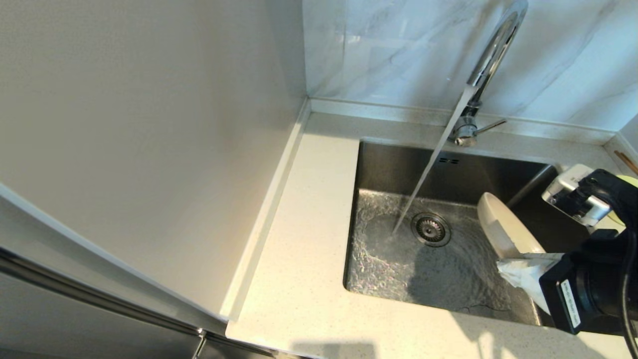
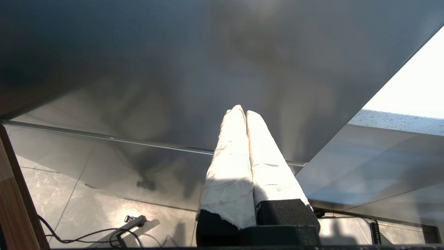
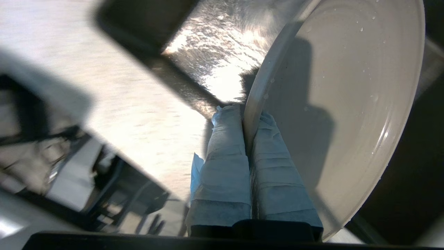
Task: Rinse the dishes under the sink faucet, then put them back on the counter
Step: Rinse the plate
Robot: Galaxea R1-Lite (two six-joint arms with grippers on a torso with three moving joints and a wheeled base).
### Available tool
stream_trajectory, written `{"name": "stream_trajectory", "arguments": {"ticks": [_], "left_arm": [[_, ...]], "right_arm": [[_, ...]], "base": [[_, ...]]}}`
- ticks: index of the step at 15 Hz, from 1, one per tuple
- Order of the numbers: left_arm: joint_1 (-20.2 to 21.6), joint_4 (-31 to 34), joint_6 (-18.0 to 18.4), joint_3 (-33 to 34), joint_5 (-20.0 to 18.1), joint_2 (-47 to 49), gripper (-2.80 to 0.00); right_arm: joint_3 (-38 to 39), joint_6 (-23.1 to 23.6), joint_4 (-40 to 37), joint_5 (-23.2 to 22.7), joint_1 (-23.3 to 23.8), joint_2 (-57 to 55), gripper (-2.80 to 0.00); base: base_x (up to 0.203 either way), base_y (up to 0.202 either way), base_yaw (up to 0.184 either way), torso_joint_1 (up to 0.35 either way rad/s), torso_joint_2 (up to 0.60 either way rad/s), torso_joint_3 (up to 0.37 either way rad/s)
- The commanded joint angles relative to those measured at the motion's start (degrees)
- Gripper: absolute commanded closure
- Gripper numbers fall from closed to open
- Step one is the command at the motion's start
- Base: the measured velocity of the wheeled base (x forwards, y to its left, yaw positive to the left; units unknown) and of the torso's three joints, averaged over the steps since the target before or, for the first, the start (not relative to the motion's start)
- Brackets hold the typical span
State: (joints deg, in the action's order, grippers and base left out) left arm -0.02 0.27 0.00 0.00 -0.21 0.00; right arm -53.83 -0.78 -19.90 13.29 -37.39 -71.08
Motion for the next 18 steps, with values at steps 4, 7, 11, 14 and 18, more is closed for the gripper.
{"name": "stream_trajectory", "arguments": {"ticks": [4, 7, 11, 14, 18], "left_arm": [[0.0, 0.0, 0.0, 0.0, -0.1, 0.0, 0.00], [0.0, 0.0, 0.0, 0.0, -0.1, 0.0, 0.00], [0.0, 0.0, 0.0, 0.0, 0.0, 0.0, 0.00], [0.0, 0.0, 0.0, 0.0, 0.0, 0.0, 0.00], [0.0, 0.0, 0.0, 0.0, 0.0, 0.0, 0.00]], "right_arm": [[-7.3, 4.6, -0.5, -11.4, -1.6, -4.2, 0.00], [-17.5, 4.8, -0.1, -10.5, -1.9, -9.6, 0.00], [-26.7, 3.3, 0.0, -4.5, -1.6, -16.9, 0.00], [-29.1, 1.8, 0.0, -3.5, -1.4, -19.5, 0.00], [-31.6, 1.8, 0.0, -3.4, 0.2, -21.7, 0.00]], "base": [[0.000, 0.000, 0.000, 0.000, 0.00, 0.000], [0.000, 0.000, 0.000, 0.000, 0.00, 0.000], [0.000, 0.000, 0.000, 0.000, 0.00, 0.000], [0.000, 0.000, 0.000, 0.000, 0.00, 0.000], [0.000, 0.000, 0.000, 0.000, 0.00, 0.000]]}}
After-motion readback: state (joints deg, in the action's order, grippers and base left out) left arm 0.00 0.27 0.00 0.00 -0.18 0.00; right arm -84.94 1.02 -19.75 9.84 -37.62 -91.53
